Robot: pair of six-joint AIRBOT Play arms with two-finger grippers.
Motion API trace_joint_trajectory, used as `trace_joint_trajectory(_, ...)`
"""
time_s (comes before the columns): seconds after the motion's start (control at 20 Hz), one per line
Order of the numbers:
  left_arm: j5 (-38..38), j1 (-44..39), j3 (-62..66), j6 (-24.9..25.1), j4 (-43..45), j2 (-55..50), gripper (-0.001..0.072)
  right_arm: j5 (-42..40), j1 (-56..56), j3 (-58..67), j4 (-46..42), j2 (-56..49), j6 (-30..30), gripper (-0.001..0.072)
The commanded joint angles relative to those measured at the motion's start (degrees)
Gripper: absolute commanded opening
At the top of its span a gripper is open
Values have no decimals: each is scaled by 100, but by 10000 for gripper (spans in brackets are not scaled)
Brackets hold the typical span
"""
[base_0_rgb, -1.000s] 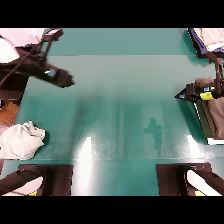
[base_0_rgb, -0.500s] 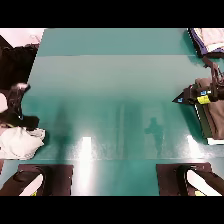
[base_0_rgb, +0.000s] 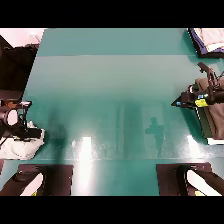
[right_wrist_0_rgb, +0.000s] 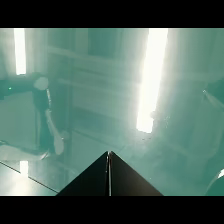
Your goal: Fold the shirts.
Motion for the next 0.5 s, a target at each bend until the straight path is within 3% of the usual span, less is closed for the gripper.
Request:
trace_joint_trajectory(0.0,236,4,586,98,-356,7,25,-4,7,-4,76,4,-2,15)
trace_joint_trajectory(0.15,761,-9,2070,407,-1320,7,25,-7,4,168,254,9,-2,15)
trace_joint_trajectory(0.35,1810,-9,3753,2146,-4531,2,24,-4,7,977,337,9,-2,15)
trace_joint_trajectory(0.45,1952,-70,4269,2583,-5700,-42,23,-2,7,1458,337,9,0,14)
